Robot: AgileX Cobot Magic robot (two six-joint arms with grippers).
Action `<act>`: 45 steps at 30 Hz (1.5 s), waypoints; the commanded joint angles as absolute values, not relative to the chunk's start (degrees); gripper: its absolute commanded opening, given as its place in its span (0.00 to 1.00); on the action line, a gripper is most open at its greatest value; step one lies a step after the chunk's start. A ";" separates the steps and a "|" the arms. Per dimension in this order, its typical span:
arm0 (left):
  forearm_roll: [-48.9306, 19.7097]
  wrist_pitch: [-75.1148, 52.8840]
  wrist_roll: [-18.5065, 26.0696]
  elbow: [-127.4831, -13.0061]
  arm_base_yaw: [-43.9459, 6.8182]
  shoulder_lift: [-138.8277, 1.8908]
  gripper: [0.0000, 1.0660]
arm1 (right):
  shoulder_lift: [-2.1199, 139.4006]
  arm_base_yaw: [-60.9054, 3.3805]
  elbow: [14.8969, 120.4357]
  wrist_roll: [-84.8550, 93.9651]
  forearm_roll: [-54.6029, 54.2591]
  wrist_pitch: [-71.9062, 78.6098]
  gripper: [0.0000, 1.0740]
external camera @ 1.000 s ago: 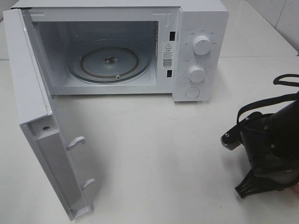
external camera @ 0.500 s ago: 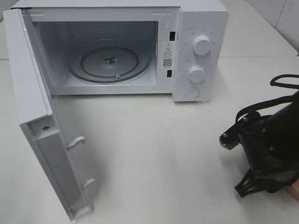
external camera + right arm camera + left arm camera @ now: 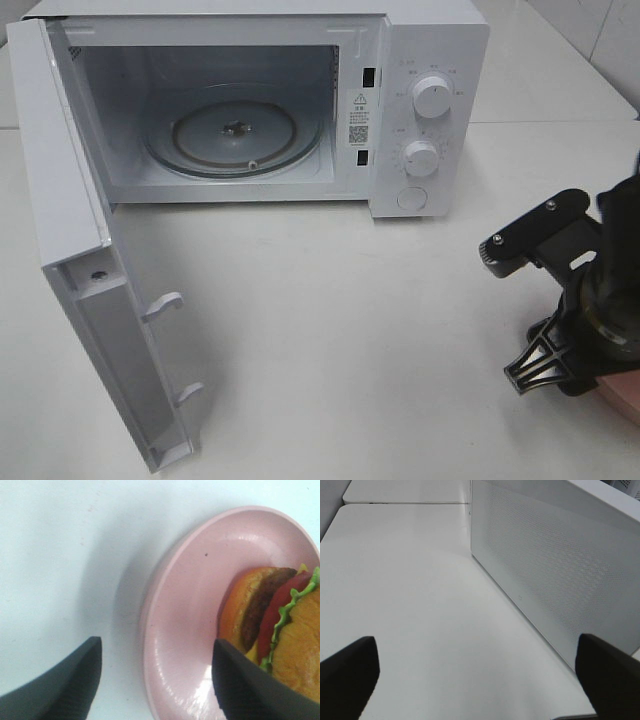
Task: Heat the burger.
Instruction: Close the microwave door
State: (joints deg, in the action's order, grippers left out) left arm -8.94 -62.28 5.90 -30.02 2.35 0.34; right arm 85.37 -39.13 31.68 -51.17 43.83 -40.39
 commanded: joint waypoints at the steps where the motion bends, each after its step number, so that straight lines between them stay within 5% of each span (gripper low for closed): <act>1: -9.17 -61.65 5.96 -29.85 2.23 1.26 0.94 | 78.84 -38.96 31.80 -40.11 37.01 -37.30 0.67; 4: -9.17 -61.65 5.96 -29.85 2.23 1.26 0.94 | 72.14 -38.96 31.80 -27.67 28.71 -35.70 0.77; 12: -9.17 -61.65 5.96 -29.85 2.23 1.26 0.94 | 59.99 -38.96 34.55 -12.03 13.69 -44.06 0.75; 38: -9.17 -61.65 5.96 -29.85 2.23 1.26 0.94 | 37.70 -38.73 42.46 -10.60 10.83 -65.32 0.71; 45: -9.17 -61.65 5.96 -29.85 2.23 1.26 0.94 | 31.34 -28.93 40.62 -7.85 7.22 -65.26 0.71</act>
State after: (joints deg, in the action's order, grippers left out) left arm -8.94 -62.28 5.90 -30.02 2.35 0.34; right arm 32.77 -31.00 41.54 -9.80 8.25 -65.37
